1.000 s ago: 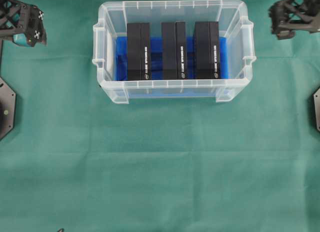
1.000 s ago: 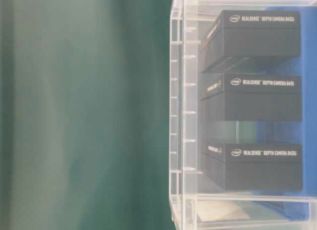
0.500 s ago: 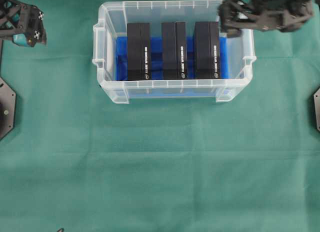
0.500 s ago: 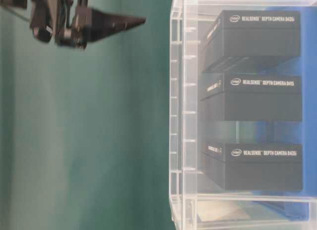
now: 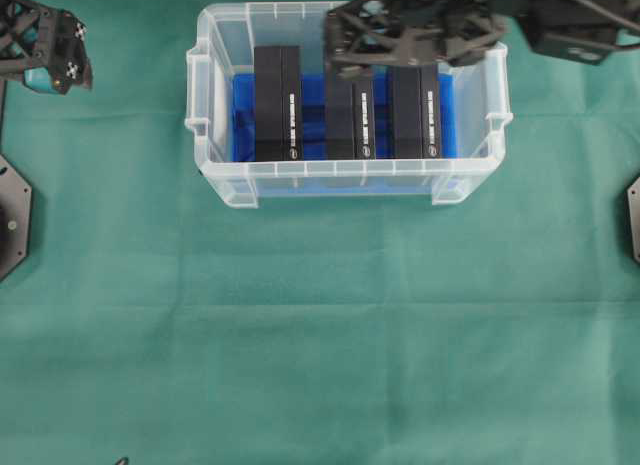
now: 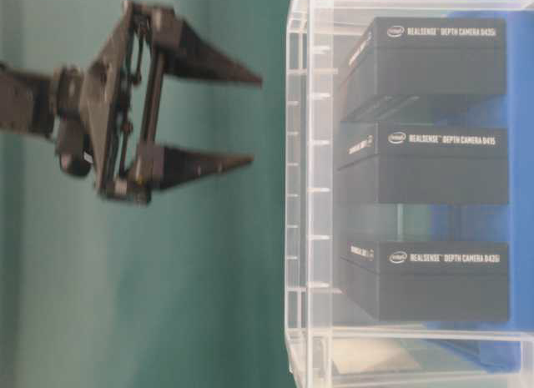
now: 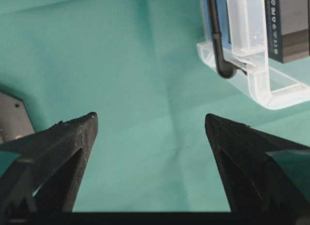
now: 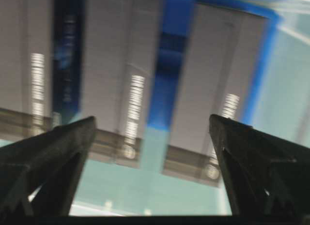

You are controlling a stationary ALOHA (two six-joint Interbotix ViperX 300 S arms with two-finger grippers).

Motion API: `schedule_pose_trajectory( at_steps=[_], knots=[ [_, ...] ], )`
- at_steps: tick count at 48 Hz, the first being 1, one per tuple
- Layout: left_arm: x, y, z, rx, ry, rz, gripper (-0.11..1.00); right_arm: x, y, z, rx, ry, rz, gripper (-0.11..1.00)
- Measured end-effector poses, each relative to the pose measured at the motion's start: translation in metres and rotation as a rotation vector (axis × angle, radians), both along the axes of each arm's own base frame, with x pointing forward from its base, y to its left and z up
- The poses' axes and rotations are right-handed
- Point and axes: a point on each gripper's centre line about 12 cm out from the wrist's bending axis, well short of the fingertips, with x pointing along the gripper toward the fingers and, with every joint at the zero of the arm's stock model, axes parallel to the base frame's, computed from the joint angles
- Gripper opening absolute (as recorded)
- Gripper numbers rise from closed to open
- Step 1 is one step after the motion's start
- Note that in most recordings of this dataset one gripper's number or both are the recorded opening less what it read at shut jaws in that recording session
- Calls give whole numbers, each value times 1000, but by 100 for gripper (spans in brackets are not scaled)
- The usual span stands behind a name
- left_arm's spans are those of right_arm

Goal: Take out the box from the case.
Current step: 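Move the open right gripper over the middle black box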

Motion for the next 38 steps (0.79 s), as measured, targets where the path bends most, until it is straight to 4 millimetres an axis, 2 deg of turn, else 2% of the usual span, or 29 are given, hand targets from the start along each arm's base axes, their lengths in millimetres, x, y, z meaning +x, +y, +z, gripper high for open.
schedule_pose_trajectory(
  at_steps=[7, 16, 38],
  knots=[
    [-2, -1, 0, -1, 1, -1, 92, 19, -2, -2, -6, -16, 8, 94],
    [-7, -3, 1, 1, 8, -10, 92, 31, -4, -2, -8, -26, 10, 94],
    [-9, -3, 0, -1, 17, -11, 92, 32, -3, -4, -4, -16, 10, 94]
  ],
)
